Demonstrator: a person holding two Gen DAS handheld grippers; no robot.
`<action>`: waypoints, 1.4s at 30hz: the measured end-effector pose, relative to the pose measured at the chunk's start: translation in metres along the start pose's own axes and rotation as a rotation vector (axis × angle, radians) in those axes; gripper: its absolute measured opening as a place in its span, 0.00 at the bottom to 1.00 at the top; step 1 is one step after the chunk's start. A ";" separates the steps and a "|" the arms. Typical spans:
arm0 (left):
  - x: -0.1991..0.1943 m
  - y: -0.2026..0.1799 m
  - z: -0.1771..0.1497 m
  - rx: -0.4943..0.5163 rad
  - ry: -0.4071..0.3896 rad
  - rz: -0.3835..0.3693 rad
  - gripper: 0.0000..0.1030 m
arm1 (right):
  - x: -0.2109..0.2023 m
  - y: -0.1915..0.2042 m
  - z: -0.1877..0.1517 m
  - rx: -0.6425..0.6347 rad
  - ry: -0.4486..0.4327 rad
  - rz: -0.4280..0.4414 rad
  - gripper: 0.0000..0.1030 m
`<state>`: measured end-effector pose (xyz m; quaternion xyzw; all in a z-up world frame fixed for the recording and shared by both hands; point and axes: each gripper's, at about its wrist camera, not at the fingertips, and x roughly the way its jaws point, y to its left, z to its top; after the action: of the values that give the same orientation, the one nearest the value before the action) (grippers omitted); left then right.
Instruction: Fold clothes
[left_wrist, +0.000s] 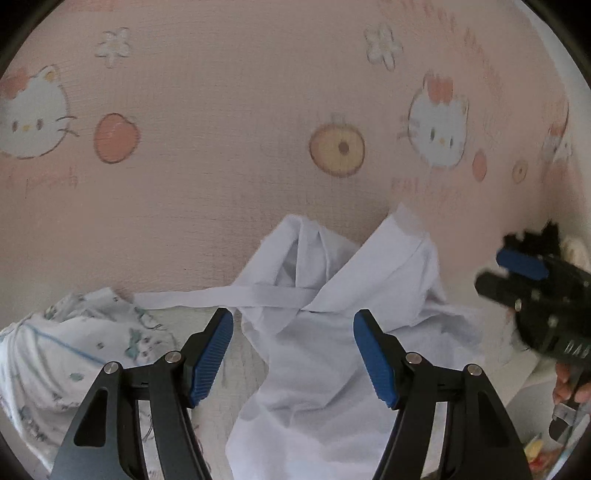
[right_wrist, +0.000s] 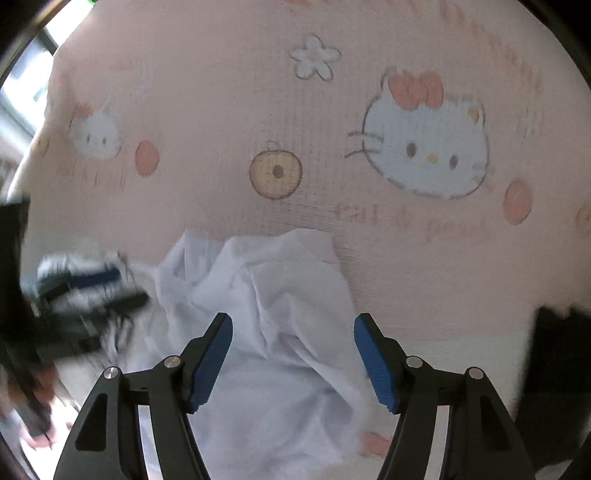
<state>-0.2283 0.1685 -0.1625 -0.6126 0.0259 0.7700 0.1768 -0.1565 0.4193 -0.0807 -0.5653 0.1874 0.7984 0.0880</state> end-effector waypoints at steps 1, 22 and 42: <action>0.007 -0.001 -0.002 0.011 0.002 0.008 0.64 | 0.008 -0.004 -0.001 0.042 0.002 0.020 0.66; 0.046 0.033 -0.011 0.010 -0.032 0.036 0.64 | 0.089 -0.015 0.009 0.321 0.053 0.234 0.66; 0.045 0.019 0.017 0.031 -0.130 0.024 0.10 | 0.071 -0.012 -0.007 0.173 -0.089 -0.036 0.05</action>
<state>-0.2587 0.1662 -0.2043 -0.5583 0.0337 0.8096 0.1783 -0.1703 0.4227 -0.1513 -0.5228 0.2414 0.8020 0.1588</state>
